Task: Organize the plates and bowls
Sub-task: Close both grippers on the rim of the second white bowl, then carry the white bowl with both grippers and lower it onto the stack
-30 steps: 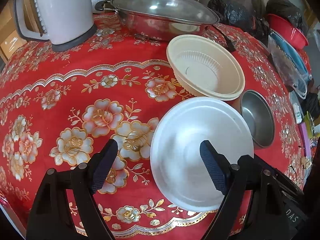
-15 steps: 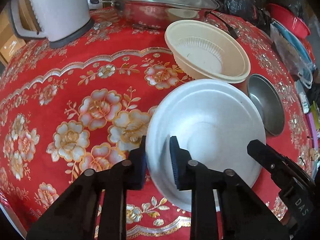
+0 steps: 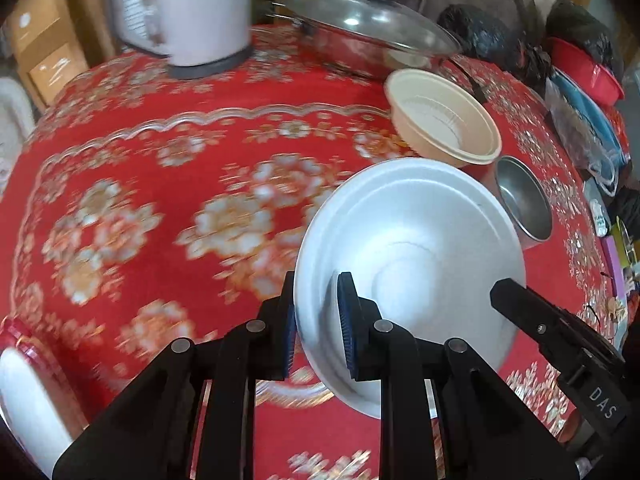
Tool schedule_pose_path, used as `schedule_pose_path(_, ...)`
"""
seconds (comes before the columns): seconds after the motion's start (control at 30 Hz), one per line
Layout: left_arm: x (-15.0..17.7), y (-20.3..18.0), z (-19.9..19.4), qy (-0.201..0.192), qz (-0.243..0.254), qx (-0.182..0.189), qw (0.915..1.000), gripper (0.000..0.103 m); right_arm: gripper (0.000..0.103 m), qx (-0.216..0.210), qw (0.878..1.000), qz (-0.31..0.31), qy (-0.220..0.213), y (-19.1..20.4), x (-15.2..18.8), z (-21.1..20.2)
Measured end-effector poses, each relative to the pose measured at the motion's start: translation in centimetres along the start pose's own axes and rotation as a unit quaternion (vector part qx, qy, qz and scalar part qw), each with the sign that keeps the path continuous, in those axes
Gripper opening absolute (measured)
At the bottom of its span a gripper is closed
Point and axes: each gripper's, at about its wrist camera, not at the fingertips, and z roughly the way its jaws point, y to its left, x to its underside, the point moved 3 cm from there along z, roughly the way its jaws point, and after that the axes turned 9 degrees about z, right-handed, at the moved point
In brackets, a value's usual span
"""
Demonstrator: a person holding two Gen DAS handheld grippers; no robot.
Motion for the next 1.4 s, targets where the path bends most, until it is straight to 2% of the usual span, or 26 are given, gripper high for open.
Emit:
schedule_pose_path(0.1, 1.4, 2.1, -2.0, -0.006, -0.011, -0.014, 0.9998, 0.018, 0.010, -0.011, 1.000, -0.009, 0.007, 1.3, 0.6, 0.3)
schedule_pose_path(0.33, 5.2, 8.1, -7.7, -0.030, -0.047, -0.059, 0.9967, 0.018, 0.010, -0.070, 0.994, -0.072, 0.035, 9.2, 3.4, 1.2)
schedule_pose_path(0.47, 7.6, 11.5, -10.2, -0.038, -0.072, -0.084, 0.9931, 0.018, 0.010, -0.089, 0.989, -0.107, 0.053, 13.0, 5.3, 2.3)
schedule_pose_path(0.63, 10.6, 14.8, -12.0, -0.041, -0.100, -0.112, 0.9878, 0.018, 0.010, -0.102, 0.981, -0.145, 0.075, 16.7, 7.8, 3.7)
schedule_pose_path(0.73, 12.2, 16.5, -12.5, -0.040, -0.119, -0.116, 0.9852, 0.019, 0.010, -0.106, 0.977, -0.163, 0.089, 18.6, 9.1, 4.6)
schedule_pose_path(1.0, 17.1, 20.0, -12.6, -0.019, -0.157, -0.132, 0.9786, 0.019, 0.011, -0.100, 0.963, -0.218, 0.124, 22.6, 13.3, 6.9)
schedule_pose_path(1.07, 17.8, 20.8, -12.2, -0.014, -0.169, -0.130, 0.9770, 0.019, 0.012, -0.092, 0.961, -0.228, 0.129, 23.0, 14.0, 7.7)
schedule_pose_path(1.3, 19.4, 22.3, -11.0, 0.002, -0.176, -0.161, 0.9712, 0.019, 0.014, -0.054, 0.950, -0.265, 0.153, 23.9, 16.6, 10.7)
schedule_pose_path(1.4, 19.7, 22.7, -10.6, 0.002, -0.178, -0.166, 0.9698, 0.019, 0.014, -0.048, 0.948, -0.279, 0.147, 24.4, 17.0, 11.0)
